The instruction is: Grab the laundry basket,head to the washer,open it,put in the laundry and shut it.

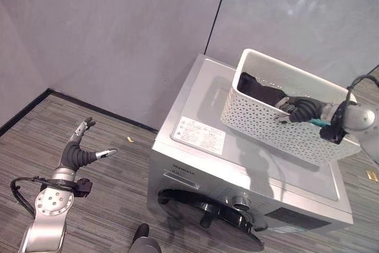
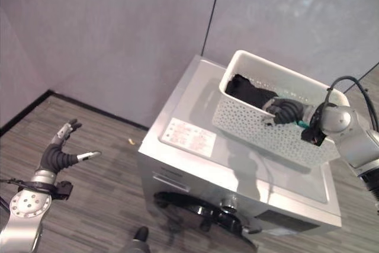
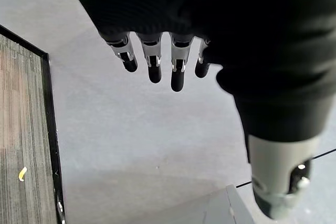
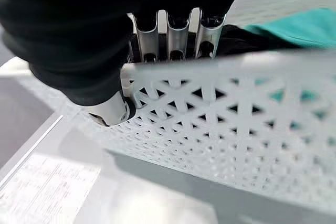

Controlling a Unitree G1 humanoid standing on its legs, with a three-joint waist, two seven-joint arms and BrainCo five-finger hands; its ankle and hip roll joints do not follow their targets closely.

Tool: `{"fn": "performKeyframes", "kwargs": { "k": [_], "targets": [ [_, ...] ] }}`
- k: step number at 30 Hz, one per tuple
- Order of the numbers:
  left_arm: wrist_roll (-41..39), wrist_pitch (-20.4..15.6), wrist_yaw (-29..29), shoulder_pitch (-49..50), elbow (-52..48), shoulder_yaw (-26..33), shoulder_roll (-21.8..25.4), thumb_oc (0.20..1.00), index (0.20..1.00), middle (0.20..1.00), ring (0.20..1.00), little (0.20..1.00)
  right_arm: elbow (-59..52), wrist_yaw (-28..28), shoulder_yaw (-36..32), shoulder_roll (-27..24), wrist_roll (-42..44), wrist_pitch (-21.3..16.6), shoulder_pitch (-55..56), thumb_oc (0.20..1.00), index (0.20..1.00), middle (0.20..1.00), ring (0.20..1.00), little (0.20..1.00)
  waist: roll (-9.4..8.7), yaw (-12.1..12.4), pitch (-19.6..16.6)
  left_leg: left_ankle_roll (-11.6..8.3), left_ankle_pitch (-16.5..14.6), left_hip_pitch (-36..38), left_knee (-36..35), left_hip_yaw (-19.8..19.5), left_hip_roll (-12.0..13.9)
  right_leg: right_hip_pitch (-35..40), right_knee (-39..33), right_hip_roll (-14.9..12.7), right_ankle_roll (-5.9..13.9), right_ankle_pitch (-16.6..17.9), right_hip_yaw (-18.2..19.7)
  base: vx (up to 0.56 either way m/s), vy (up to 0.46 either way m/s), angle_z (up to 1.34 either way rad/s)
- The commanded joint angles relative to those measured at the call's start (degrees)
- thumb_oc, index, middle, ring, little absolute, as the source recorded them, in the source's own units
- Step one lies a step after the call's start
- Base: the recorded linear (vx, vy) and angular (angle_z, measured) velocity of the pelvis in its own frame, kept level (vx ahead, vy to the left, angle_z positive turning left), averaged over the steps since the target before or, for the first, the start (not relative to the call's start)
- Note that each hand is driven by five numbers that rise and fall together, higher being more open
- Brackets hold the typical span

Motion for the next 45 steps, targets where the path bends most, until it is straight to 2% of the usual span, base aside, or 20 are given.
{"fn": "performKeyframes", "kwargs": {
  "k": [1,9,11,12,13,14,18,21,25,34,39,45],
  "targets": [
    [2.3,-2.8,-0.7,-0.8,-3.1,0.9,1.3,1.000,1.000,1.000,1.000,1.000,-4.6,2.0,3.2,-3.9,4.8,-1.8,-3.8,0.231,0.231,0.231,0.231,0.231,1.20,1.1,-3.0,0.96,-11.0,2.7,4.6,-0.4,4.5,-4.7,4.1,-1.9,0.82,-0.2,-3.5,0.00,0.000,0.00],
    [3.1,-3.3,-1.4,0.9,-3.8,1.1,0.5,1.000,1.000,1.000,1.000,1.000,-11.4,1.8,-0.5,-7.1,6.9,-2.6,-1.9,0.222,0.222,0.222,0.222,0.222,0.97,0.4,-3.6,0.92,-11.2,3.1,4.4,0.3,4.8,-4.8,4.0,-1.9,0.87,-0.2,-3.0,0.00,0.000,0.00],
    [3.4,-3.3,-1.3,0.9,-3.7,1.0,0.7,1.000,1.000,1.000,1.000,1.000,-11.0,1.4,-1.0,-7.2,6.6,-2.6,-1.3,0.291,0.291,0.291,0.291,0.291,1.00,0.3,-3.7,0.91,-11.2,3.2,4.4,0.3,4.8,-4.8,4.0,-1.8,0.89,-0.2,-2.9,-0.01,-0.002,-0.05],
    [3.5,-3.3,-1.4,0.8,-3.5,0.8,0.6,1.000,1.000,1.000,1.000,1.000,-10.6,1.3,-1.0,-7.1,6.3,-2.7,-1.1,0.398,0.398,0.398,0.398,0.398,1.09,0.2,-3.7,0.89,-11.2,3.2,4.4,0.4,4.8,-4.8,4.0,-1.8,0.88,-0.2,-2.8,-0.02,-0.003,-0.08],
    [3.3,-3.3,-1.3,0.6,-3.4,0.6,0.5,1.000,1.000,1.000,1.000,1.000,-9.5,0.8,-1.3,-6.7,5.8,-2.8,-0.9,0.906,0.906,0.906,0.906,0.906,1.21,0.1,-3.8,0.91,-11.2,3.3,4.3,0.5,4.8,-4.8,3.8,-1.8,0.88,-0.1,-2.8,-0.01,-0.001,-0.08],
    [3.3,-3.3,-1.3,0.6,-3.4,0.6,0.5,1.000,1.000,1.000,1.000,1.000,-9.5,0.8,-1.4,-6.6,5.7,-2.8,-0.8,1.000,1.000,1.000,1.000,1.000,1.20,0.2,-3.8,0.91,-11.2,3.3,4.3,0.5,4.8,-4.8,3.8,-1.8,0.88,-0.1,-2.8,-0.01,-0.004,-0.08],
    [2.7,-3.3,-1.1,0.4,-3.1,0.4,0.5,1.000,1.000,1.000,1.000,1.000,-6.0,-0.9,-2.2,-5.5,4.4,-3.0,-0.7,1.000,1.000,1.000,1.000,1.000,1.60,-0.1,-3.9,0.98,-11.1,3.3,4.3,0.5,4.8,-4.8,3.6,-1.8,0.84,0.0,-2.6,0.00,-0.001,-0.04],
    [2.2,-3.2,-0.8,0.3,-2.6,0.2,0.4,1.000,1.000,1.000,1.000,1.000,-1.4,-3.4,-5.7,-4.1,5.1,-3.2,0.9,1.000,1.000,1.000,1.000,1.000,1.96,-0.4,-4.0,1.02,-11.0,3.3,4.2,0.5,4.8,-4.8,3.5,-1.8,0.81,0.1,-2.6,0.00,0.000,0.00],
    [1.3,-3.2,-1.2,0.6,-2.6,0.1,0.9,1.000,1.000,1.000,1.000,1.000,5.5,-7.5,-12.0,0.0,11.8,-3.6,1.7,1.000,1.000,1.000,1.000,1.000,2.54,-0.7,-4.6,1.14,-11.0,3.4,3.9,0.4,4.8,-4.7,3.4,-1.9,0.81,0.1,-2.4,0.00,0.000,0.00],
    [0.3,-4.0,-0.5,-0.4,-1.8,-0.3,3.1,1.000,1.000,1.000,1.000,1.000,19.3,-14.4,-17.8,8.8,29.8,-7.7,-2.0,1.000,1.000,1.000,1.000,1.000,2.96,-0.2,-5.8,1.20,-11.1,3.6,3.5,0.3,4.8,-4.5,3.2,-1.8,0.86,0.3,-2.7,0.00,0.000,0.00],
    [0.5,-4.1,0.3,0.0,-0.9,0.7,3.5,1.000,1.000,1.000,1.000,1.000,19.6,-15.4,-20.2,11.8,30.5,-8.3,0.5,1.000,1.000,1.000,1.000,1.000,3.10,-0.3,-5.8,1.15,-11.1,3.7,3.3,0.3,4.8,-4.5,3.1,-1.7,0.86,0.3,-2.6,0.00,0.000,0.00],
    [0.4,-3.7,2.3,-1.2,1.2,0.5,3.4,1.000,1.000,1.000,1.000,1.000,23.6,-20.7,-26.2,15.0,32.8,-10.9,3.5,1.000,1.000,1.000,1.000,1.000,3.62,-0.9,-6.1,1.18,-11.3,4.0,3.2,0.3,4.8,-4.4,3.0,-1.7,0.84,0.3,-2.4,0.01,0.001,0.00]
  ]
}}
